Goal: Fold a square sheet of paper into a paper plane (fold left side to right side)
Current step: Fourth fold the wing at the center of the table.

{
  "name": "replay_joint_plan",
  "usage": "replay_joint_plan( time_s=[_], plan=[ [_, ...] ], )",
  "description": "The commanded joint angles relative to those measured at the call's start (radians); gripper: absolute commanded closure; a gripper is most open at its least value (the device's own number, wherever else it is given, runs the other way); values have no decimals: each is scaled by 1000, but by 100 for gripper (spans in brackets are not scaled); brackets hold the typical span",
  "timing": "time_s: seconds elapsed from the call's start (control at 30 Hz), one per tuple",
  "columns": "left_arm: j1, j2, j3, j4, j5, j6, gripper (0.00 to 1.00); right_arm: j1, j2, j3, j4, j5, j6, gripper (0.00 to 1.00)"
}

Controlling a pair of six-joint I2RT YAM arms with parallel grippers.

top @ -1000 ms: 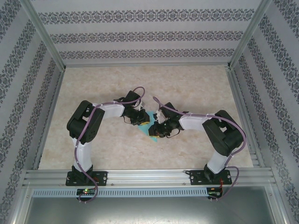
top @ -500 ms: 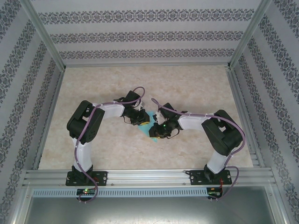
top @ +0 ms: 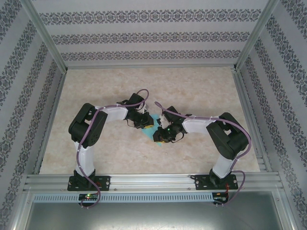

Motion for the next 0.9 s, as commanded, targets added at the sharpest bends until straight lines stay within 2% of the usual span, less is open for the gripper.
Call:
replay_joint_plan(
  time_s=[0.0, 0.87],
  plan=[
    [-12, 32, -28, -105, -67, 23, 81, 17, 24, 5, -65, 29, -23, 77],
    [-12, 41, -18, -117, -81, 33, 81, 40, -54, -102, -157, 25, -24, 78]
  ],
)
